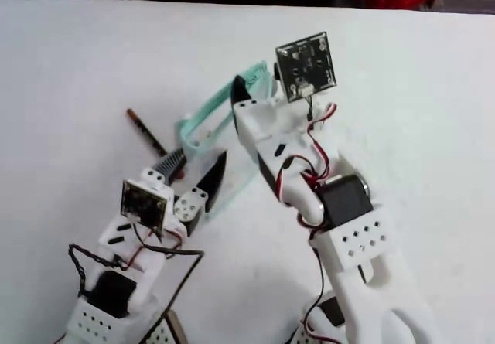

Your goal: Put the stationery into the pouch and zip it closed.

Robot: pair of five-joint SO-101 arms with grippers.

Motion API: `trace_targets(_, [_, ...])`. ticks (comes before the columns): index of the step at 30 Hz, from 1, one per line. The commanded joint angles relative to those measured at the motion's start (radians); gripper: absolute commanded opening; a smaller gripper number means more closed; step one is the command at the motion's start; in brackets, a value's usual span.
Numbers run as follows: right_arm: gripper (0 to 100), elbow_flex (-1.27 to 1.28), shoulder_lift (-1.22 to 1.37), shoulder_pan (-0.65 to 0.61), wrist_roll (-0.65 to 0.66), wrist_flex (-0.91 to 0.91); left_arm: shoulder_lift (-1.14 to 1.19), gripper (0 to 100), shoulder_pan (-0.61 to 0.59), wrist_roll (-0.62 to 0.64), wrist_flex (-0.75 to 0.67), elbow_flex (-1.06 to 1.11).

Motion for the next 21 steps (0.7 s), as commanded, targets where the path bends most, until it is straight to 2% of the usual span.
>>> trace_targets(1, [20.5,-0.028,0.012,0.038,-0.009,0.027,0.002,18,-0.010,0.003,-0.020,-0.005])
trace_targets(15, [20.5,0.020,0.093,0.054,-0.003,0.027,0.001,18,-0.010,0.011,-0.011,-0.029])
trace_targets(17, [20.5,0.020,0.104,0.053,-0.003,0.027,0.001,18,-0.010,0.012,0.043,-0.071])
trace_targets(21, [20.5,0.020,0.116,0.054,-0.005,0.031,0.001,18,-0.012,0.006,0.242,-0.201])
